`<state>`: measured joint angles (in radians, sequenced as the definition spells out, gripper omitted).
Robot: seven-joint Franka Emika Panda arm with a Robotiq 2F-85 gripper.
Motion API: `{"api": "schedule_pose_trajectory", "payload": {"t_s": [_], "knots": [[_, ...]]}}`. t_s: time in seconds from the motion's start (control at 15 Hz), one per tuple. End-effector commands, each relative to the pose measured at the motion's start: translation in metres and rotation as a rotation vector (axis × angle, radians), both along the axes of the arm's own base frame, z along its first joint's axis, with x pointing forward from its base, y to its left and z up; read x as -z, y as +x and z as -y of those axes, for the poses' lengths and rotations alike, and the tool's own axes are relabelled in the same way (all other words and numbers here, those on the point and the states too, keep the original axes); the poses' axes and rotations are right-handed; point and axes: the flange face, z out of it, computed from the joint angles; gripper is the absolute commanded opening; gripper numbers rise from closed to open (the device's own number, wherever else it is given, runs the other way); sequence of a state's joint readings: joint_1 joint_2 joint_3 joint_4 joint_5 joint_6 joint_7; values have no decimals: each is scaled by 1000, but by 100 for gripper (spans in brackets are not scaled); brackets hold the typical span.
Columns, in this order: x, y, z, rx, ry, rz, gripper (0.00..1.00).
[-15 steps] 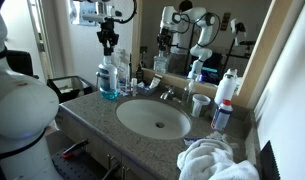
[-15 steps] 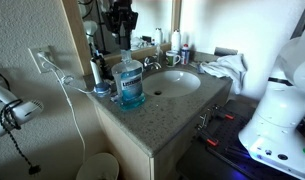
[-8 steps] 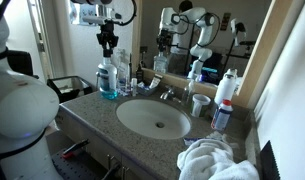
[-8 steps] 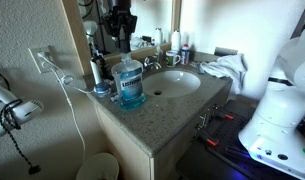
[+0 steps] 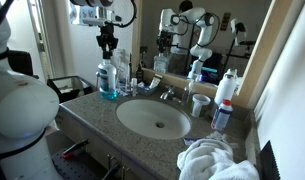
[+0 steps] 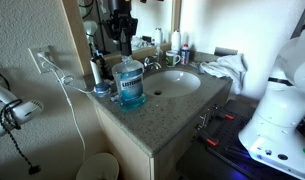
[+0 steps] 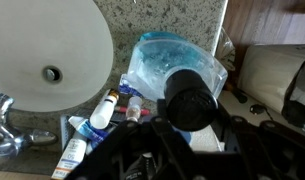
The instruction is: Take the black lid and put it on the Listerine bottle
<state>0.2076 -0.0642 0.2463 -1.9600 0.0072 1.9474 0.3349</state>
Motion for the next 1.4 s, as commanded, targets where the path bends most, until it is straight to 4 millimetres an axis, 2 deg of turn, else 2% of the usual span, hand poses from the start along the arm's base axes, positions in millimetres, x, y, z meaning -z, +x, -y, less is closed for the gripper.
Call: {"api": "schedule_pose_trajectory", "payload": {"t_s": [0.0,0.33,1.33], "knots": [[5,-1,-3,-15,-3,-31,20],[15,-3,-5,-20,-4,-47,20],[14,-6,3,68,-37,-50,20]]}}
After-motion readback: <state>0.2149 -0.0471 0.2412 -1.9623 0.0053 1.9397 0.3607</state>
